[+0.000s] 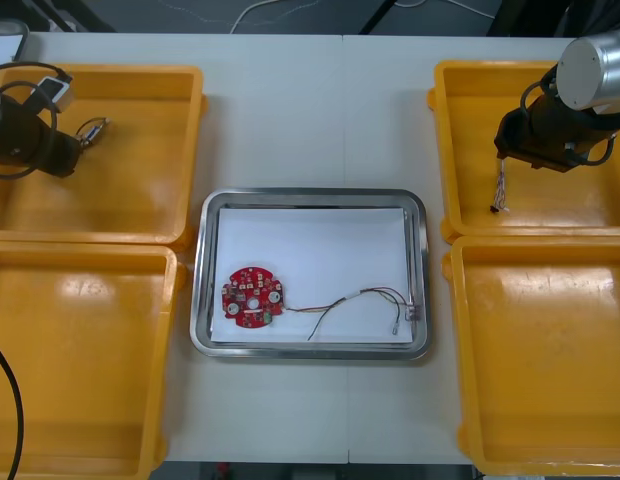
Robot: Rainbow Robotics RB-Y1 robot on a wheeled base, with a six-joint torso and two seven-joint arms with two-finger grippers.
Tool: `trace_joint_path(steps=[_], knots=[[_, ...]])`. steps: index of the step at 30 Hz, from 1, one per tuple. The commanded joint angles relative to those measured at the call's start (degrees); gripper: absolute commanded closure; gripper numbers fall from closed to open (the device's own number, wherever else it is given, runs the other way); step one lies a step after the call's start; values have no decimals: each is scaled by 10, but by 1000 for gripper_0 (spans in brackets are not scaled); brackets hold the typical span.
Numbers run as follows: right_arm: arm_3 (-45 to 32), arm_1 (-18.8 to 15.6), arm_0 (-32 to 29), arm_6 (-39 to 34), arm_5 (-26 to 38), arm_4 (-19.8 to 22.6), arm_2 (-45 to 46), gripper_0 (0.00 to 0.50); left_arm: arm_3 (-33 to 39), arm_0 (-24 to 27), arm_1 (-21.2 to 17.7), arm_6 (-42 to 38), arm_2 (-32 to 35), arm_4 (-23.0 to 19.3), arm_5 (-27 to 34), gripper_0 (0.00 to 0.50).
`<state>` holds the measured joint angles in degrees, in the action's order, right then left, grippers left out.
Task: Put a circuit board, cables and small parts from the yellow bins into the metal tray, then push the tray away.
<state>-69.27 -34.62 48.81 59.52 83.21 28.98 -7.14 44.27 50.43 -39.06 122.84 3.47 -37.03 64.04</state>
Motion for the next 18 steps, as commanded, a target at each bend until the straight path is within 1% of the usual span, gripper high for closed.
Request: trace_joint_path(steps=[1,4,6,10,14,18], knots=[[12,15,28,4,-21,-8,-12,0,64,-21,-3,49,27,-18,40,500],[31,22,28,5,-31,-8,-18,0,112,-50,-12,44,33,-32,68,500],[37,25,27,5,-38,-11,-25,0,130,-63,-15,43,37,-38,80,500],[48,25,27,2,-54,-14,-47,0,187,-104,-22,35,44,-47,95,500],[56,26,27,6,-61,-11,-47,0,240,-144,-32,21,48,-51,105,500],[56,29,25,8,-61,-11,-49,0,306,-191,-40,-11,52,-45,122,500]])
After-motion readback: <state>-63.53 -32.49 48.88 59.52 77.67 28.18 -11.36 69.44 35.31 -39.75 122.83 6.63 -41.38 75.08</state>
